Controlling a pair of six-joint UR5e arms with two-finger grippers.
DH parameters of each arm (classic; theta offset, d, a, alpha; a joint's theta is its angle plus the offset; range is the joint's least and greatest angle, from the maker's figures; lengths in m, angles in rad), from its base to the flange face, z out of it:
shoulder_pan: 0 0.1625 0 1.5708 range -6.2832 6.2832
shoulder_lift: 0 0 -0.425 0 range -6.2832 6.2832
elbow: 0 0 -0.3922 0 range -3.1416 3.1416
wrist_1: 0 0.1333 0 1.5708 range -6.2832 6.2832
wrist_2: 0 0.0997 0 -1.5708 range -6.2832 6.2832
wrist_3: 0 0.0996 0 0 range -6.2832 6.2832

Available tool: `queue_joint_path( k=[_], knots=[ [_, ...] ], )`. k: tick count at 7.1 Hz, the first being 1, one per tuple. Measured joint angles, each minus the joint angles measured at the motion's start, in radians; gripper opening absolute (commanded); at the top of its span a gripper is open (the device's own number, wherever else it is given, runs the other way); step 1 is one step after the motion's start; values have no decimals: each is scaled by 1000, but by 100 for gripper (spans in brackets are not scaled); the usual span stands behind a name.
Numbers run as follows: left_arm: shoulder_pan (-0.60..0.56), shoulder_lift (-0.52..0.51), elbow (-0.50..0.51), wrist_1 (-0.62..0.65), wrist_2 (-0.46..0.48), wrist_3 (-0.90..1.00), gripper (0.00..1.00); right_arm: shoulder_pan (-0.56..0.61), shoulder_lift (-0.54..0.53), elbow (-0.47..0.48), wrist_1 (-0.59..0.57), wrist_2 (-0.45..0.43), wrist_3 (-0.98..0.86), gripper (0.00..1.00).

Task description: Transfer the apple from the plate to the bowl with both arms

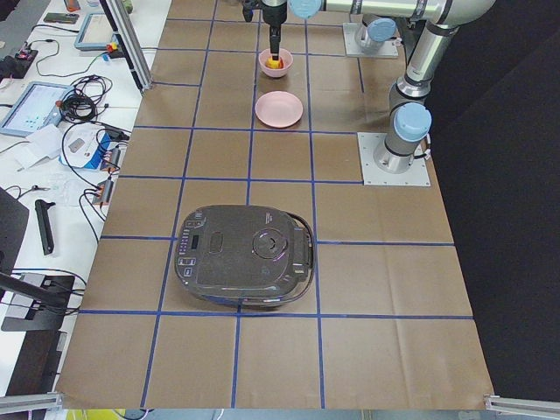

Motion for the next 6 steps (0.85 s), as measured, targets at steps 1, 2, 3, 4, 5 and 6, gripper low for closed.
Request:
queue_joint_path(
  k=[1,2,3,4,5,6],
  knots=[
    [20,-10,28,-25,4,14,100,28,-1,0,-16,22,12,100],
    [28,-25,62,-35,5,18,100,64,1,2,-47,30,24,100],
    [32,-34,82,-40,8,20,100,92,3,4,-73,32,34,100],
    [32,-37,84,-42,11,20,100,106,5,5,-84,34,42,100],
    [32,-35,81,-43,13,20,100,110,6,6,-89,33,45,100],
    [32,-34,80,-43,14,20,100,111,8,7,-90,30,46,100]
  ],
)
